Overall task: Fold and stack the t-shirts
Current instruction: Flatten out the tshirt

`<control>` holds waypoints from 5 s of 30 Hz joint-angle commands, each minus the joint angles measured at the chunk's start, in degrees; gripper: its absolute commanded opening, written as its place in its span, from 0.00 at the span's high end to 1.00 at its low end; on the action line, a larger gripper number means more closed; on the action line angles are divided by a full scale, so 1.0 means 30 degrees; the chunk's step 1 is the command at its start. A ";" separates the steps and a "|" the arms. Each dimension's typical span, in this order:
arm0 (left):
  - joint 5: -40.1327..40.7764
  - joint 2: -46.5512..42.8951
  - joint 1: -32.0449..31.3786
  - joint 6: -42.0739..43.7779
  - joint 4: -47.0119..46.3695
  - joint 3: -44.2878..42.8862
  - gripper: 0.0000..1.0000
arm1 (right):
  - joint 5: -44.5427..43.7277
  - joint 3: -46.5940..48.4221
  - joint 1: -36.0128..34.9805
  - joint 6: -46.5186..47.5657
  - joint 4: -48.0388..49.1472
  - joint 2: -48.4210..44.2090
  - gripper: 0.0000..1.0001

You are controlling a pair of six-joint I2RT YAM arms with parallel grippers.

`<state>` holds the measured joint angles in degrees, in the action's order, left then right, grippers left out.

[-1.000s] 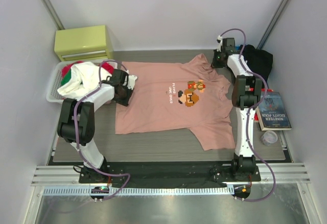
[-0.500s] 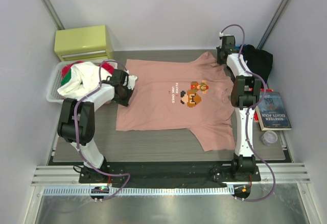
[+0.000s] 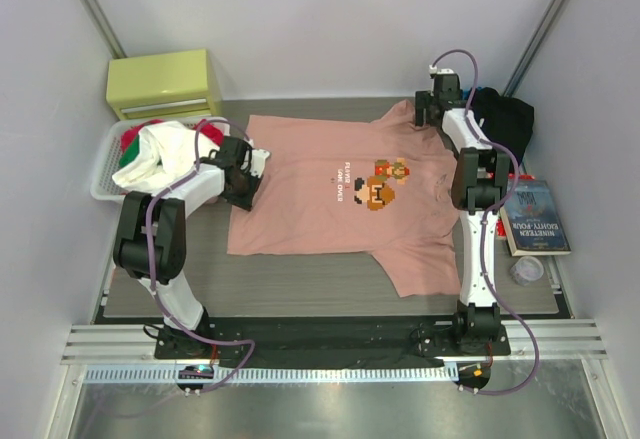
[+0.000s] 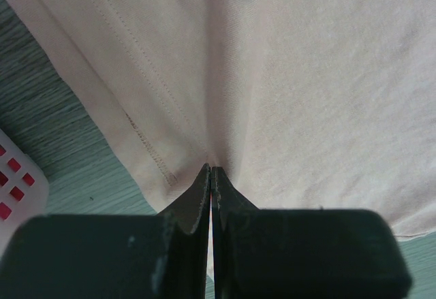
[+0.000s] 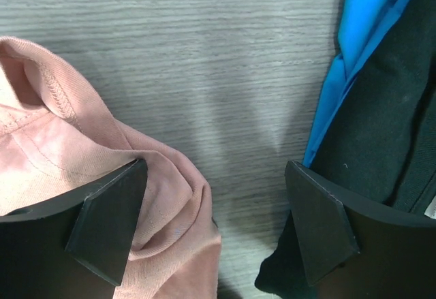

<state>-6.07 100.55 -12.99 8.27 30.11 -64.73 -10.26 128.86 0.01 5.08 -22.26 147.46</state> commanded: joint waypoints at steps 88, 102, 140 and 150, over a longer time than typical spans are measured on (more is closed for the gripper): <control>-0.0439 0.0497 0.0084 0.0377 0.0569 -0.0397 1.00 | -0.0975 0.4070 0.0436 -0.2163 -0.2072 0.1472 0.99; -0.0615 0.0321 0.0084 0.0319 0.0540 -0.0133 1.00 | -0.2610 0.0350 0.0348 -0.1782 0.0914 -0.1133 0.99; 0.0382 0.8723 0.1546 -0.1408 0.2765 -1.6445 1.00 | 0.8373 -2.1068 0.1490 -0.0669 -0.3331 -2.4602 0.99; -0.1112 1.3090 0.1636 -0.2231 0.4404 -2.0695 1.00 | 0.7582 -2.1770 0.1607 -0.0317 -0.2980 -2.4308 0.99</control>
<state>-6.37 135.94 -7.90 2.87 39.38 -120.75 14.11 63.44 4.38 3.25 -32.25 74.78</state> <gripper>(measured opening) 0.002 0.015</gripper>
